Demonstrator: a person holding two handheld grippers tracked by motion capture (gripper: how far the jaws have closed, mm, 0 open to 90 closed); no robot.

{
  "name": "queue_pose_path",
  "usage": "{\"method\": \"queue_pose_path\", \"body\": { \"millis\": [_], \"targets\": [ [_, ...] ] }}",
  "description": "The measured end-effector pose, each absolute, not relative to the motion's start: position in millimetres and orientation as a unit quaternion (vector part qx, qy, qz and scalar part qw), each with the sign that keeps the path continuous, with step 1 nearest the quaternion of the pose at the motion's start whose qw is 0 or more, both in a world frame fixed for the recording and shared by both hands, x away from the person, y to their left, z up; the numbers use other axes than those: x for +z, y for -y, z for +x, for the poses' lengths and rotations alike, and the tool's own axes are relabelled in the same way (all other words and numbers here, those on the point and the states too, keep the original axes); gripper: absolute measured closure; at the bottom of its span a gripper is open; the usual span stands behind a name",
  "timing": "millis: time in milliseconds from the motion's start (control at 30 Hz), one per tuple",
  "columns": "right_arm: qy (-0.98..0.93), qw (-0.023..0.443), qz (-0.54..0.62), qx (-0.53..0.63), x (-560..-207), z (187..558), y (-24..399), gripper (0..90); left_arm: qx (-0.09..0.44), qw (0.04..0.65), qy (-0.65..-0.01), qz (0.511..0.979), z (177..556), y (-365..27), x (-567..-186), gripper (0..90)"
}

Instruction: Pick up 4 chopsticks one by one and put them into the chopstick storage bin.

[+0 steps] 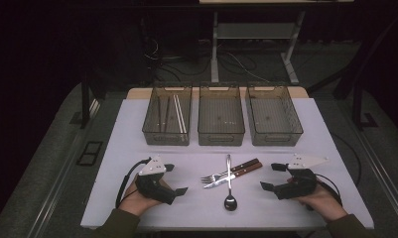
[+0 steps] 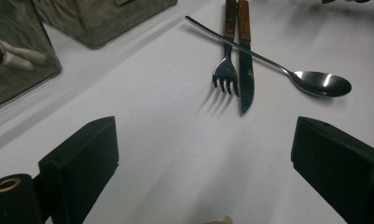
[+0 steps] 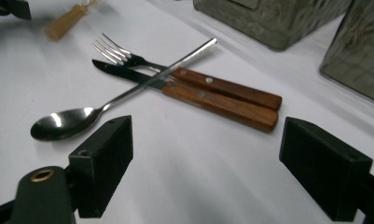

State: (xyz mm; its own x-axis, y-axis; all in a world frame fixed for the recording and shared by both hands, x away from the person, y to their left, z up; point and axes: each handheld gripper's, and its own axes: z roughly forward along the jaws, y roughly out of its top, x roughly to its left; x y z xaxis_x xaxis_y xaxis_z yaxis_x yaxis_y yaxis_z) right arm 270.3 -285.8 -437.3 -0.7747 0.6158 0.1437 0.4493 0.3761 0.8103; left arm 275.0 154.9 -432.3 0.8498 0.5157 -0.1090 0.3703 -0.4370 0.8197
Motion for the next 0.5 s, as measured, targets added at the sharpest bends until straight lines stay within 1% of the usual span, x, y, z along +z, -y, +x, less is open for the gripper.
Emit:
{"method": "queue_pose_path", "body": {
  "millis": [200, 333, 500],
  "targets": [
    [-0.823, 0.099, 0.33, 0.452, -439.0, 264.5, 294.9, 17.3, 0.086, 0.451, -0.269, 0.847, 275.4, -156.9, -432.3, 13.4],
    [-0.824, 0.103, 0.335, 0.445, -440.6, 261.1, 300.5, 17.3, 0.089, 0.447, -0.272, 0.848, 275.9, -158.2, -432.5, 16.2],
    [-0.823, 0.106, 0.339, 0.443, -441.3, 259.3, 305.1, 17.3, 0.097, 0.446, -0.272, 0.847, 276.2, -162.0, -429.9, 26.2]
  ]
}}
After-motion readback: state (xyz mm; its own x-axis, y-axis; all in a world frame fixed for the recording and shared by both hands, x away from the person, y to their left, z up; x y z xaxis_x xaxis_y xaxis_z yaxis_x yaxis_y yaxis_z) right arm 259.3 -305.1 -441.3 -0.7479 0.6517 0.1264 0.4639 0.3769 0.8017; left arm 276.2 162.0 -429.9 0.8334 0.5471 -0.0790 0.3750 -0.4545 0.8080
